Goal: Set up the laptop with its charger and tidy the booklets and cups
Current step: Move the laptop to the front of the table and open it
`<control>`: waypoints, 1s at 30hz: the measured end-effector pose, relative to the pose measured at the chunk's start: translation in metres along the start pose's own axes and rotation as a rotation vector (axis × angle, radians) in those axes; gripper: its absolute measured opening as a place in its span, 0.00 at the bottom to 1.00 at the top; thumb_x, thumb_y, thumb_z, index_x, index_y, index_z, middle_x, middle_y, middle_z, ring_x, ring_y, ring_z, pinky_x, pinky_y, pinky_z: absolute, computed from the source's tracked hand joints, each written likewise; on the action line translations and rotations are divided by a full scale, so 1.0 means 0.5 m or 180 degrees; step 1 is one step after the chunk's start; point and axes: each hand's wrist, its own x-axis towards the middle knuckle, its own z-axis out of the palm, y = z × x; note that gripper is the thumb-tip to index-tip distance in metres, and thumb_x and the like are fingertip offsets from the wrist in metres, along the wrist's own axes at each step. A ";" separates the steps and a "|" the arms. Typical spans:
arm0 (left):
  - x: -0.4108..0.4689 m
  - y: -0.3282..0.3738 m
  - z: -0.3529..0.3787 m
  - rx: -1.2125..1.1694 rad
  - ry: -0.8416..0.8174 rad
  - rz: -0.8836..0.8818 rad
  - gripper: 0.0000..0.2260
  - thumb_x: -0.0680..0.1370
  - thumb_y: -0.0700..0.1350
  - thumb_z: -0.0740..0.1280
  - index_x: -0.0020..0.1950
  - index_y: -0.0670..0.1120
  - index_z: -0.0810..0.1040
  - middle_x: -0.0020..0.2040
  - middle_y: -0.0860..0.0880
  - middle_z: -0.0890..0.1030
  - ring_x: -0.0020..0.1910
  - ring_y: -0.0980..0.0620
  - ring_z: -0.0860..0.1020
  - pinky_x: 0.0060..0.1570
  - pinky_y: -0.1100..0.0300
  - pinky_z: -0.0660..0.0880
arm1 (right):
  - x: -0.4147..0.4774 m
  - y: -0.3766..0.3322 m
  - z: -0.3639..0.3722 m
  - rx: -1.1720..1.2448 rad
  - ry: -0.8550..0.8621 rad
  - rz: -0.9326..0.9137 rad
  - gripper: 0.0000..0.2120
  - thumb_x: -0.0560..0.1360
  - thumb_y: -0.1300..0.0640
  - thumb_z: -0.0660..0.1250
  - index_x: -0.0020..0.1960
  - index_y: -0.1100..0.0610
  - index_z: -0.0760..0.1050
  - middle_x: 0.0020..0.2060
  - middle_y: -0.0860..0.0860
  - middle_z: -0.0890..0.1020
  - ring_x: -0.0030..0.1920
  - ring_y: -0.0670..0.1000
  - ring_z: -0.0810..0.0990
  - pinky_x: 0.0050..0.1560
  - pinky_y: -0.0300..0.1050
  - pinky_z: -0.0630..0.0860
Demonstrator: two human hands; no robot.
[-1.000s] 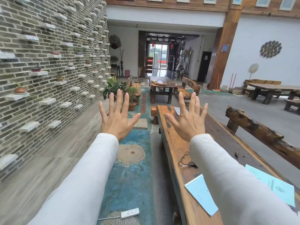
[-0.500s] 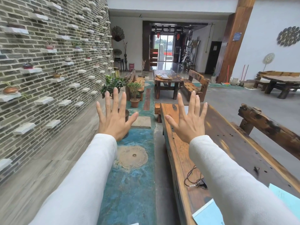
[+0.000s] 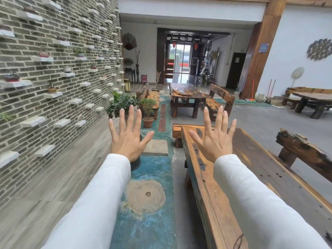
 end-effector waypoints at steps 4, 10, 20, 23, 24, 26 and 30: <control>0.126 -0.035 0.077 -0.0024 0.0022 0.0023 0.36 0.79 0.70 0.42 0.80 0.53 0.32 0.78 0.52 0.27 0.77 0.47 0.28 0.73 0.33 0.36 | 0.097 -0.038 0.079 0.0042 0.0066 0.0025 0.42 0.77 0.27 0.43 0.82 0.47 0.35 0.81 0.62 0.41 0.81 0.63 0.43 0.77 0.69 0.40; 0.272 -0.050 0.198 -0.0088 -0.0089 0.0116 0.36 0.79 0.70 0.42 0.80 0.54 0.32 0.79 0.52 0.29 0.77 0.47 0.28 0.73 0.32 0.36 | 0.215 -0.044 0.210 -0.0019 -0.0136 0.0098 0.41 0.77 0.27 0.44 0.82 0.46 0.36 0.81 0.62 0.42 0.81 0.62 0.44 0.76 0.68 0.39; 0.520 -0.013 0.414 -0.0056 -0.0185 -0.0071 0.37 0.79 0.70 0.41 0.80 0.53 0.33 0.79 0.51 0.29 0.77 0.47 0.28 0.73 0.33 0.35 | 0.456 0.041 0.441 -0.0081 -0.0166 0.0045 0.41 0.78 0.27 0.43 0.82 0.46 0.35 0.81 0.63 0.42 0.81 0.63 0.43 0.76 0.69 0.40; 0.616 0.014 0.471 -0.0101 -0.0188 -0.0143 0.36 0.79 0.70 0.42 0.80 0.54 0.33 0.79 0.51 0.29 0.77 0.47 0.28 0.73 0.33 0.35 | 0.553 0.074 0.505 -0.0061 -0.0115 -0.0009 0.41 0.78 0.27 0.43 0.82 0.46 0.36 0.81 0.63 0.43 0.81 0.63 0.44 0.76 0.69 0.40; 0.649 0.022 0.491 -0.0088 -0.0171 -0.0142 0.36 0.79 0.70 0.42 0.80 0.55 0.33 0.79 0.51 0.29 0.77 0.47 0.28 0.73 0.33 0.35 | 0.586 0.085 0.526 -0.0050 -0.0103 -0.0022 0.41 0.78 0.27 0.44 0.82 0.46 0.37 0.81 0.63 0.43 0.81 0.63 0.44 0.77 0.69 0.41; 0.706 0.035 0.523 -0.0109 -0.0128 -0.0145 0.35 0.79 0.69 0.41 0.80 0.55 0.34 0.79 0.52 0.28 0.77 0.48 0.28 0.73 0.33 0.36 | 0.648 0.102 0.564 -0.0077 -0.0102 -0.0066 0.41 0.78 0.27 0.43 0.82 0.46 0.37 0.81 0.63 0.44 0.81 0.63 0.45 0.77 0.69 0.42; 0.799 0.061 0.587 -0.0116 -0.0130 -0.0046 0.34 0.79 0.69 0.41 0.80 0.56 0.33 0.78 0.53 0.27 0.76 0.49 0.27 0.73 0.33 0.36 | 0.747 0.131 0.642 -0.0036 -0.0100 -0.0028 0.41 0.78 0.27 0.44 0.82 0.46 0.39 0.81 0.64 0.47 0.81 0.64 0.47 0.76 0.70 0.43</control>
